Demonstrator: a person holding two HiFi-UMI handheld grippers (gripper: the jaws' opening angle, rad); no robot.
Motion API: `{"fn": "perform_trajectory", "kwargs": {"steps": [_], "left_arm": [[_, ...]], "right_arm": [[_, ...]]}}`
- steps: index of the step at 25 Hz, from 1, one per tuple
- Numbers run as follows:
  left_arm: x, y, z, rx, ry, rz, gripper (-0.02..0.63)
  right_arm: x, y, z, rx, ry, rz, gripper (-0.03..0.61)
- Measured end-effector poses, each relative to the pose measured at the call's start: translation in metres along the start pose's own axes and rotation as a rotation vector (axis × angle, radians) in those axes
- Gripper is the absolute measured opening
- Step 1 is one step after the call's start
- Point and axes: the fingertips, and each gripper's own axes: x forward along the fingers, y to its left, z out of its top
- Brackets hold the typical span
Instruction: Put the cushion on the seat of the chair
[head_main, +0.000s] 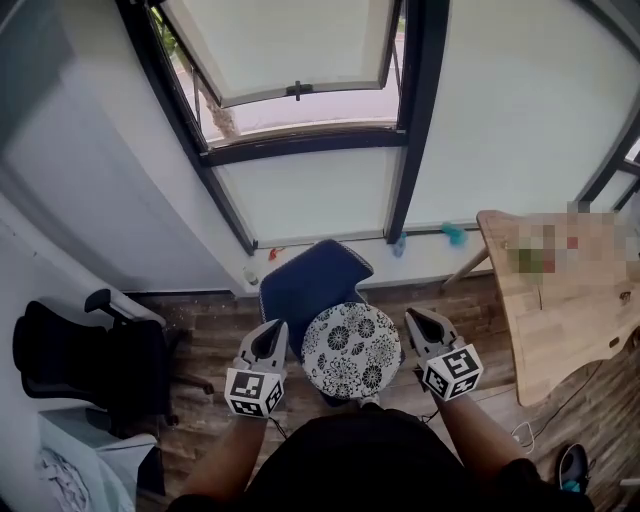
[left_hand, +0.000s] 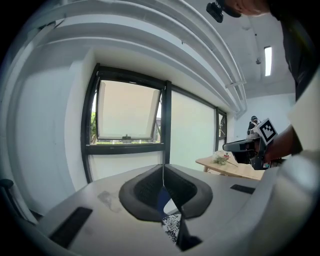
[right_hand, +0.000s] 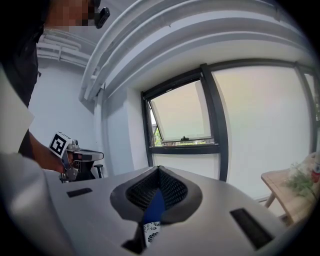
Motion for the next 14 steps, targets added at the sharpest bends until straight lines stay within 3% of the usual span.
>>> {"fn": "perform_trajectory", "kwargs": {"steps": [5,14], "left_arm": [[-0.002,0.0,-0.001,0.022,0.006,0.005,0.011],[0.011,-0.006,0.001,0.019,0.007,0.003,0.012]], "right_arm": [[-0.001,-0.008,-0.005,0.078,-0.005,-0.009,0.025],[-0.008,-0.025,0.009,0.118,-0.037,-0.016,0.025]]}}
